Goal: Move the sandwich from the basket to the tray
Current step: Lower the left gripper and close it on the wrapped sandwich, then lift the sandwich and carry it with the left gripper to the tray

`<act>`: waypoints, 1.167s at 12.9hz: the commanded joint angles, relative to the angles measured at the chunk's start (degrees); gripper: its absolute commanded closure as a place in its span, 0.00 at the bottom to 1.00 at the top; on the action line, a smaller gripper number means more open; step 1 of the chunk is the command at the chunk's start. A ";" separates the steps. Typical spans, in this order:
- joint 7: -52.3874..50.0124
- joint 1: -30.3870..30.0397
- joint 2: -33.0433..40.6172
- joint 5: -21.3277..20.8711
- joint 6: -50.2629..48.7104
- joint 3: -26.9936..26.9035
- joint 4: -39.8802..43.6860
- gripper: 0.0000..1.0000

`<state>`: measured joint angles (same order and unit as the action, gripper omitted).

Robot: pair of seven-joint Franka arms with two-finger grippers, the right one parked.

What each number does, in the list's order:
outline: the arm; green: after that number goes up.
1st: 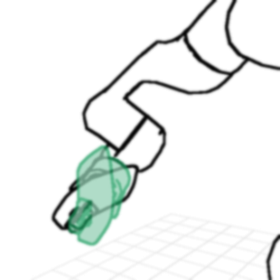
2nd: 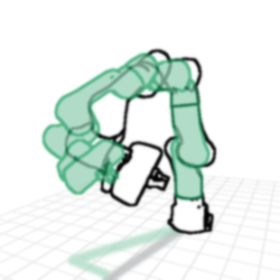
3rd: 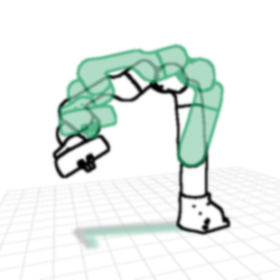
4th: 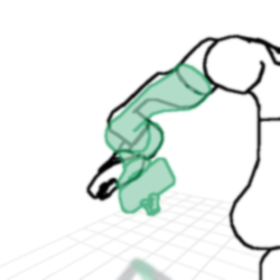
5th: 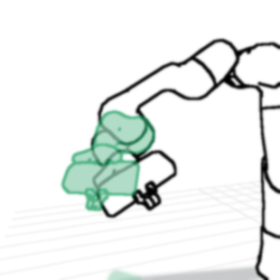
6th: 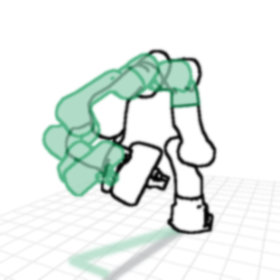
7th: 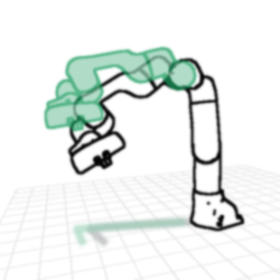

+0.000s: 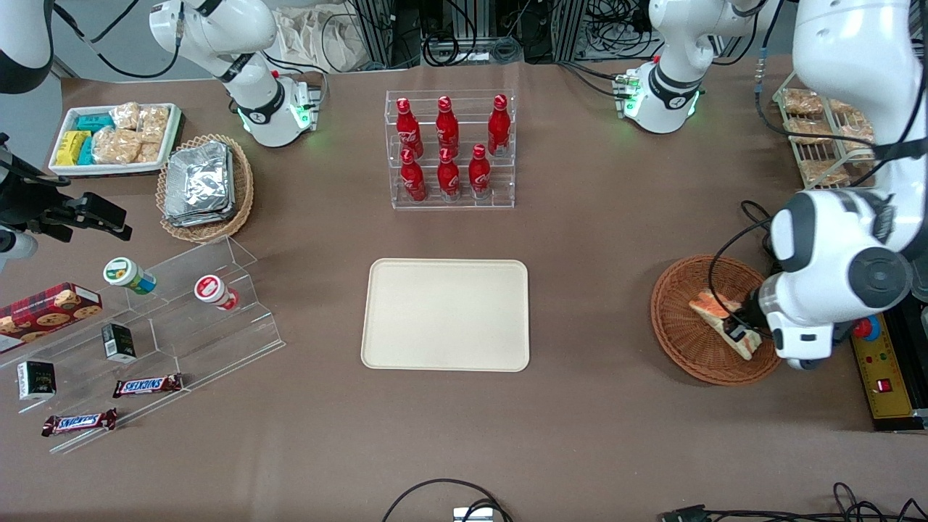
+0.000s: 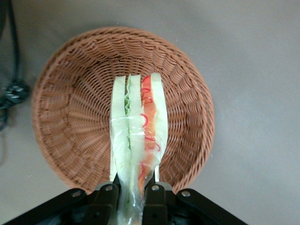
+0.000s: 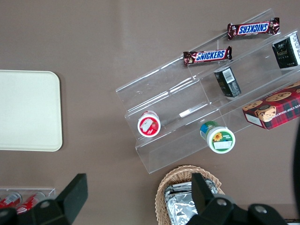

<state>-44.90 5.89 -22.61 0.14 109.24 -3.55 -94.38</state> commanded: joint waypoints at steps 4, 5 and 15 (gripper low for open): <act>2.54 7.71 -1.12 -0.40 -7.38 2.41 11.92 1.00; 2.63 10.26 -1.91 -0.40 -6.77 2.67 12.63 1.00; 6.66 27.60 -24.23 0.13 1.68 7.23 28.90 1.00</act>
<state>-41.33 33.79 -44.40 0.16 111.73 1.66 -68.18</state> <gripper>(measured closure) 0.815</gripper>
